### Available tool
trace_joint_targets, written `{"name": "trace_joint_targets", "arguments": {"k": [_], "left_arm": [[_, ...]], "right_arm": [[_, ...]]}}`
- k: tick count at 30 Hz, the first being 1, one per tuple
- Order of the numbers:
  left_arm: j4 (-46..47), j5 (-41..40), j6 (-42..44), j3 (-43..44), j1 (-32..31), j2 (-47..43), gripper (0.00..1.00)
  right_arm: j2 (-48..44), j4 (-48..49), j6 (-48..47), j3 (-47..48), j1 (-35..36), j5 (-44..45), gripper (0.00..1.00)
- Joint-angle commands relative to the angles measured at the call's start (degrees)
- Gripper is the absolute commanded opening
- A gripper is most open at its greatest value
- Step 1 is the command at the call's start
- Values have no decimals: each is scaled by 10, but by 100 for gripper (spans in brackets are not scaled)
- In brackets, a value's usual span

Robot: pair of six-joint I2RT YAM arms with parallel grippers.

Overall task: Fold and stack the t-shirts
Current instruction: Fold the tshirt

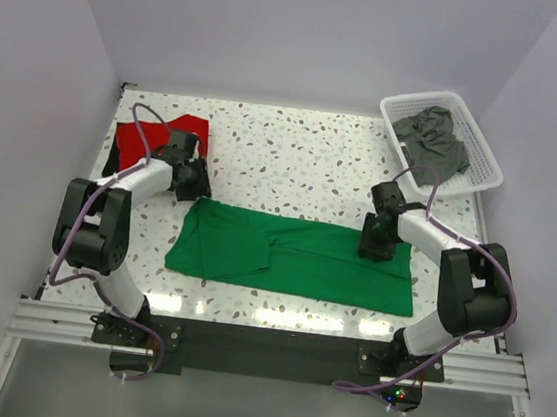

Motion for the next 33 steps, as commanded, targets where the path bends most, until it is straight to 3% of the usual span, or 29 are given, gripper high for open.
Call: {"name": "trace_joint_targets", "arguments": {"k": [1,10,13,16,33], "left_arm": [[35,-8,5,30,5,19,48],[25,-23,9,20,5,32,30],[25,-29,10,13,5,33,19],[22,-44,13,10,5,34,0],[4,-108,10,22,5,17,0]], "right_arm": [[41,-4,-13,-28,-10,20,44],[40,-7,-11,-27,-16,22,44],[43,-8,-9,-27,-17,24,44],[47,-9,-7,-26,-17,27,44],[69,-20,-3,-15,-22,36,43]]}}
